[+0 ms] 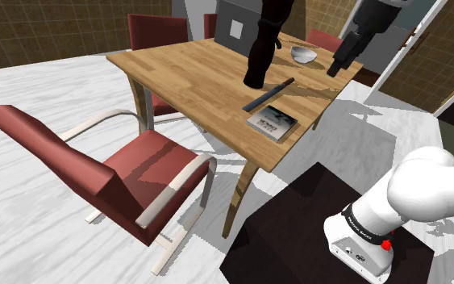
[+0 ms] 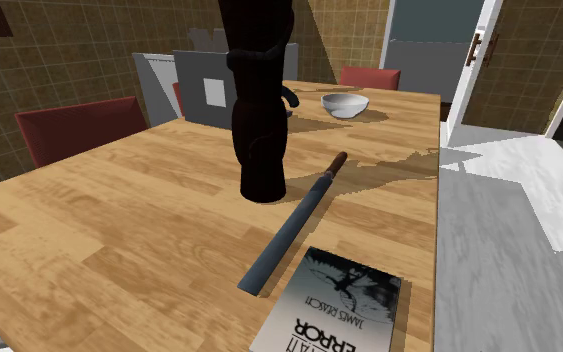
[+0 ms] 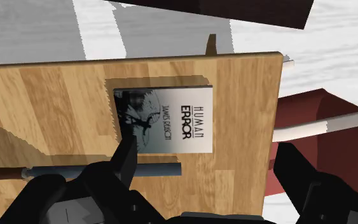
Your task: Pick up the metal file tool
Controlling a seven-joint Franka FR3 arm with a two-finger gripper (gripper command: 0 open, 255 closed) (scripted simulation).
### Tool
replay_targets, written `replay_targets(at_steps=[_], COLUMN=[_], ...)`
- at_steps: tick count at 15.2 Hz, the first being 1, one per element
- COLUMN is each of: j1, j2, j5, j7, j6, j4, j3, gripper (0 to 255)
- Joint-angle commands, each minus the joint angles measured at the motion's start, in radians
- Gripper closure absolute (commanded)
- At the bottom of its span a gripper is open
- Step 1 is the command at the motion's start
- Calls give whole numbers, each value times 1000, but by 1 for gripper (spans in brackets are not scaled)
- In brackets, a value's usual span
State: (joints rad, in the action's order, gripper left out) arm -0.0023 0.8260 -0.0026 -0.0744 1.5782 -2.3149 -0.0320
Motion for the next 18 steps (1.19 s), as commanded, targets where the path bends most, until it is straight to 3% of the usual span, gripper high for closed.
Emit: replay_targets(at_steps=[1, 9, 18], j1=[0, -101, -202], j2=[0, -259, -564], j5=[0, 28, 20], j7=[0, 269, 558], j6=[0, 219, 401], j4=[0, 37, 157], j3=[0, -52, -70], gripper=[0, 0, 0])
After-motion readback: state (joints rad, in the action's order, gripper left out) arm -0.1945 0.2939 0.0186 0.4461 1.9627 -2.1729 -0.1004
